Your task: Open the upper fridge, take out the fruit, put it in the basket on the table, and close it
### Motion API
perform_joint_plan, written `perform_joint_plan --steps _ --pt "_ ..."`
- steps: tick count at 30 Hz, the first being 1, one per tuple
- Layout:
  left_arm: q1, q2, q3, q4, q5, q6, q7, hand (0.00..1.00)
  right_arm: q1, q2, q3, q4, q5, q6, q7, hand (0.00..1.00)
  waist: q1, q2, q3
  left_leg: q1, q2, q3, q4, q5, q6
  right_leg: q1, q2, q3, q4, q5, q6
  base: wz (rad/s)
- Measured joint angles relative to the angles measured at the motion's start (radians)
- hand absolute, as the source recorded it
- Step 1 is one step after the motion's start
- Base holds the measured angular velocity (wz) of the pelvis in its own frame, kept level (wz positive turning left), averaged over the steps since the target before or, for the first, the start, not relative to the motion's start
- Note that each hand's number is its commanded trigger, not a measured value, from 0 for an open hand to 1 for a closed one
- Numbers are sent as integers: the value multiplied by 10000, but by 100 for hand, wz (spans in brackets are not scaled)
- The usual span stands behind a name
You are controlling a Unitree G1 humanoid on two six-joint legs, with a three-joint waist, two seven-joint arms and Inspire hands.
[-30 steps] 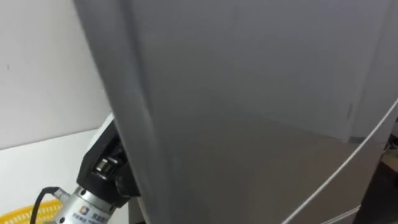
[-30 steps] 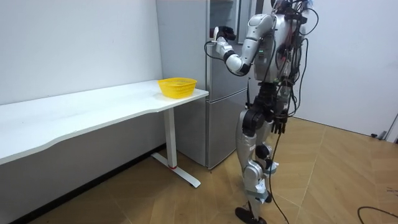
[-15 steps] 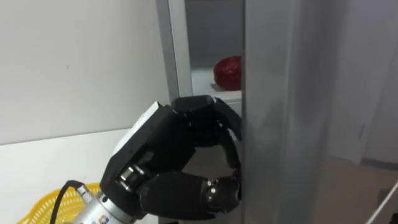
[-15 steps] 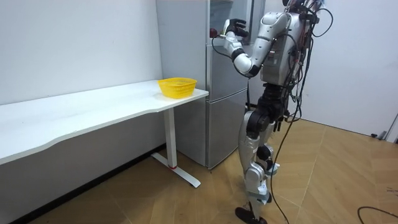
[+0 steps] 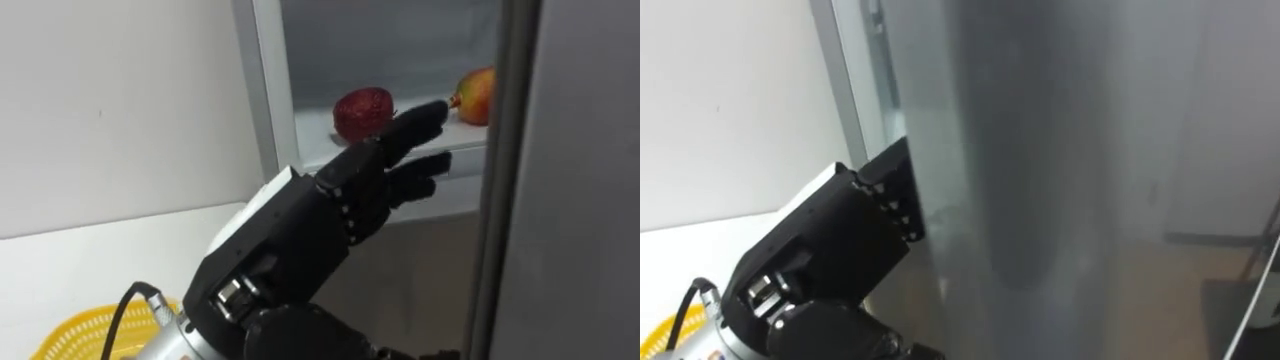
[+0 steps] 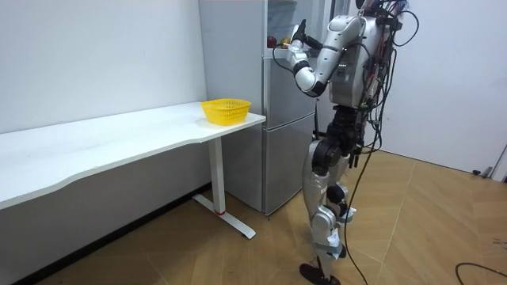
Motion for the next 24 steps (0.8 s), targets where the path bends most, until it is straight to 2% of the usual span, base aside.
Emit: perform_joint_plan --steps 4,7,10,19,24 --pt "-23 -61 -93 -45 3 0 -10 0 -6 -1 2 -62 1 0 -2 0 -12 -60 -18 -4 -5 10 5 -1 0 -43 18 150 0 10 -13 -13" --pt "-238 -60 -119 -150 -1 2 -10 0 -65 -1 10 -97 3 -3 7 0 -19 14 -66 -47 -6 19 6 -2 1 -116 17 186 8 19 -27 -7" --pt "-484 -46 -126 -151 2 1 -26 0 -97 -1 3 -96 33 -40 -76 0 -48 -7 -55 23 7 38 4 -3 2 -71 15 195 68 21 -29 -4" --pt "-532 -24 -124 -118 0 1 -97 0 -120 12 -16 -85 8 -252 -527 0 -324 -90 1 27 -21 43 -9 -5 3 -40 4 258 73 5 -12 1" --pt "-820 -65 -139 -118 -165 0 -101 0 -114 9 -21 -86 19 -331 -547 0 -335 -89 0 55 -13 310 -3 -5 3 -169 20 412 174 2 -12 -7"
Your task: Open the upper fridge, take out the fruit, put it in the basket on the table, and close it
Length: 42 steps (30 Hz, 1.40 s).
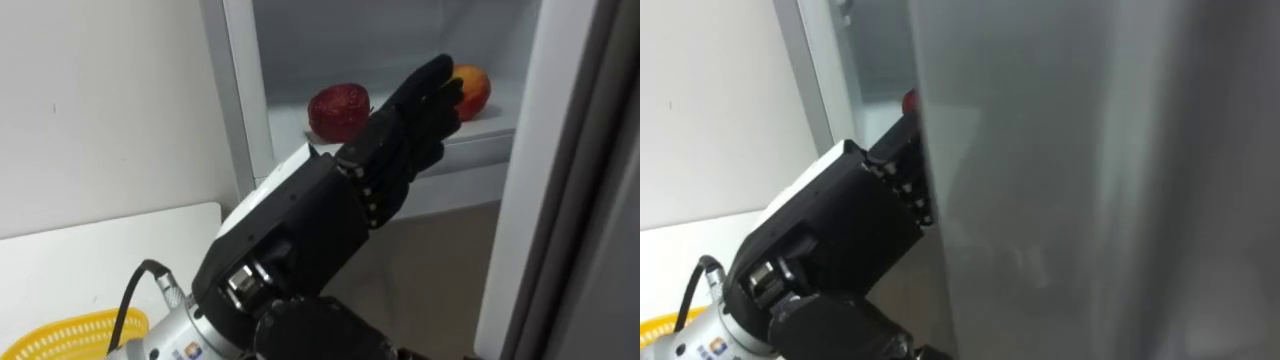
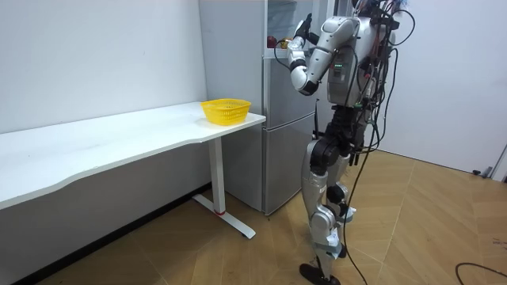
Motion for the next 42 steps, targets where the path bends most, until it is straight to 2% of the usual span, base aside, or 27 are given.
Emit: perform_joint_plan --steps 4,12,17,19,25,29,34,42 --pt "-61 -97 -16 -1 -41 -35 -41 0 27 0 -8 0 -1 -3 3 0 -8 24 -16 92 -11 80 7 0 0 -9 9 143 40 0 0 -10" --pt "-86 -96 -402 0 -198 -46 -101 0 -14 -4 -18 9 172 -93 -73 0 -269 58 -37 132 -5 147 6 0 0 38 17 175 28 3 -1 -2" --pt "-91 -107 -655 8 -275 -47 -96 0 6 -7 -14 54 646 -103 -101 0 -358 88 -37 248 9 323 -13 0 0 113 79 376 -11 25 -2 -12" --pt "-107 -105 -678 8 -470 -46 -89 0 0 -7 -16 76 884 -103 -151 0 -517 91 -36 259 20 549 -14 0 0 117 86 420 -33 28 -1 -9" --pt "-380 -75 -820 23 -615 -45 -81 0 40 -29 -47 171 1093 -72 -169 0 -748 102 -23 288 28 819 -106 0 0 6 155 738 -24 32 -2 -15" --pt "-434 -63 -1062 22 -628 -44 -83 0 41 -43 -50 173 1151 -64 -124 0 -815 148 -44 238 24 1069 -104 0 0 -114 174 903 -25 45 9 -17" --pt "-458 -49 -1355 22 -629 -44 -109 0 43 -44 -44 366 1440 -78 -49 0 -885 153 -37 246 33 1102 -105 0 0 -121 177 912 -22 46 9 -3" --pt "-459 30 -1392 23 -631 -44 -112 0 34 -50 -45 512 1861 -91 -48 0 -1062 81 10 294 25 1125 -165 -15 14 -119 178 933 -28 46 12 0"
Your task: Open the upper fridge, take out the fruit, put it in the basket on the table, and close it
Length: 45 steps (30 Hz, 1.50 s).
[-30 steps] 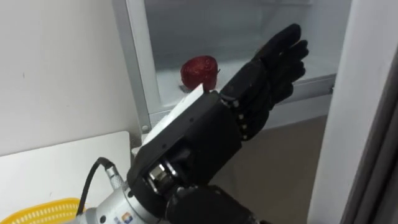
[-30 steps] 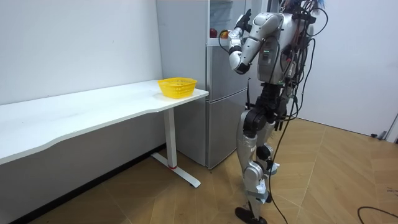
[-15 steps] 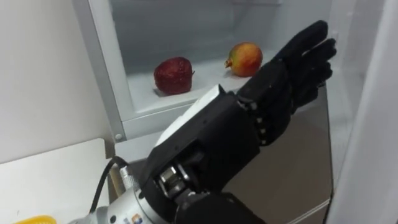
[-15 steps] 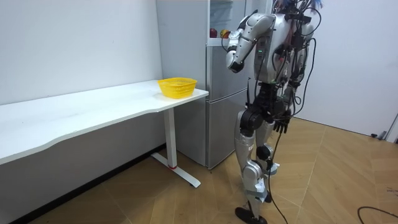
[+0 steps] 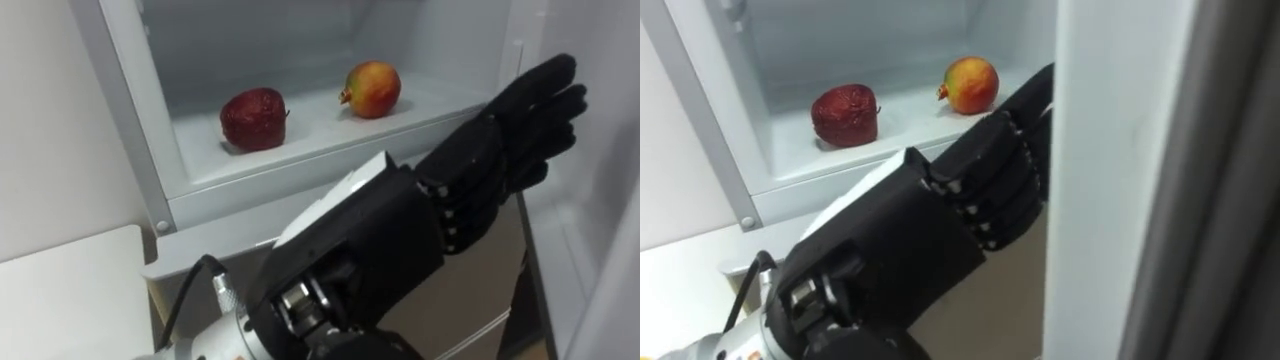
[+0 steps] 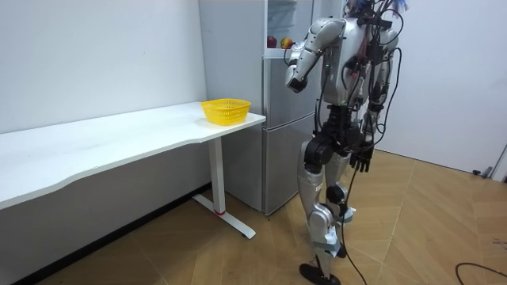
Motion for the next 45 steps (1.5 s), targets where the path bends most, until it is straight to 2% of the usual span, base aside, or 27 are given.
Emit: perform_joint_plan --steps 18,23,28,37,45 --pt "-171 -133 -428 107 -7 -2 -28 0 -25 -38 50 80 32 -3 87 0 -47 128 32 16 -3 232 22 -2 3 -68 42 233 27 20 20 -3" --pt "-709 -125 -754 216 -203 -2 -15 0 -111 -59 71 64 107 -9 81 0 -58 125 33 11 -10 245 7 -3 4 -117 42 269 12 21 23 -1" --pt "-924 -120 -947 288 -399 -2 -13 0 -188 -61 144 54 311 -32 77 0 -73 135 26 15 -10 265 12 -4 5 -139 92 446 16 22 23 -10" --pt "-942 -78 -949 430 -715 -2 -11 0 -334 -195 45 140 444 -161 128 0 -565 121 38 117 36 532 -7 -4 5 -83 157 547 -1 44 -10 -5" --pt "-942 -82 -941 481 -714 -2 9 0 -330 -280 16 632 427 -198 320 0 -784 118 40 129 32 808 -1 -4 5 -115 176 655 19 48 -5 -1"
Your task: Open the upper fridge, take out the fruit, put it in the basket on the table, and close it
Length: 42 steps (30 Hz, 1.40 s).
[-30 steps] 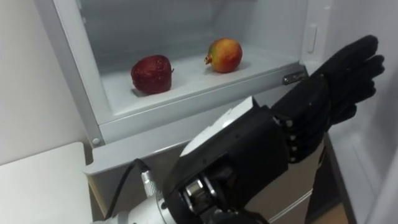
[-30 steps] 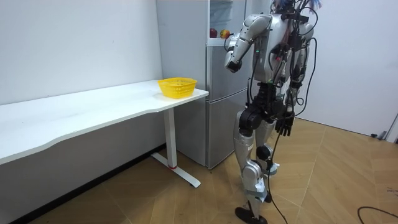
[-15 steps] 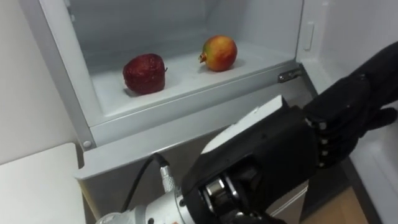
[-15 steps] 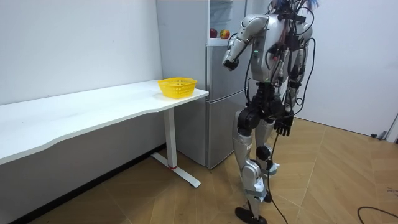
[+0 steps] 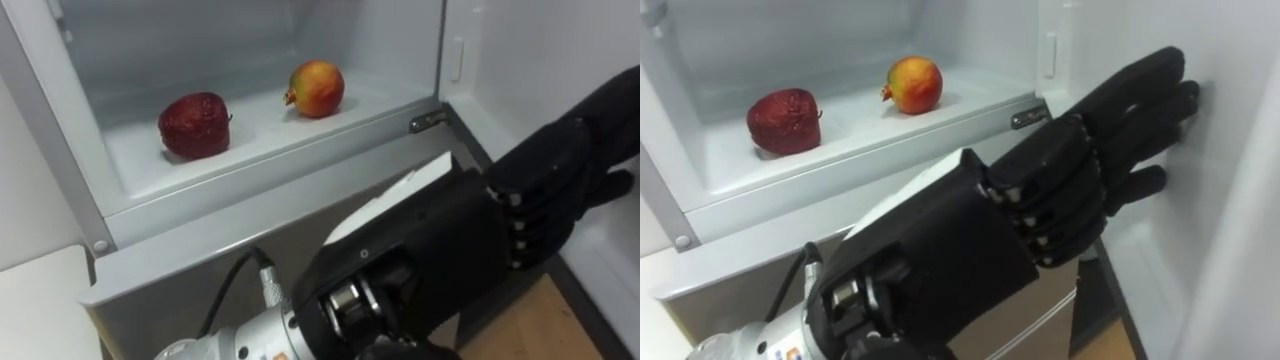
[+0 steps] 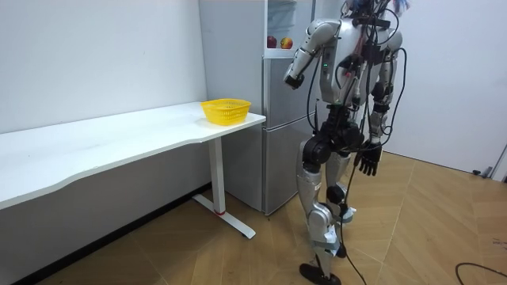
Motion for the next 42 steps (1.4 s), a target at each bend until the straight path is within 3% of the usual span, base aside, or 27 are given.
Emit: perform_joint_plan --steps 22,29,42 --pt "-269 2 -12 28 -10 0 5 0 -48 -3 9 -76 -3 82 316 0 -25 -31 18 88 10 446 -7 0 0 -98 97 399 29 52 -3 -6" --pt "-269 -40 -253 124 -39 -1 3 0 -225 -4 8 -7 74 84 430 0 -58 -96 62 95 33 502 -9 -3 1 -90 124 410 -10 75 -21 -2" --pt "-268 103 -45 99 -80 1 17 0 -91 -11 -181 -22 -29 91 426 0 37 35 -8 -31 56 477 2 -2 1 -187 123 287 -20 112 -43 1"
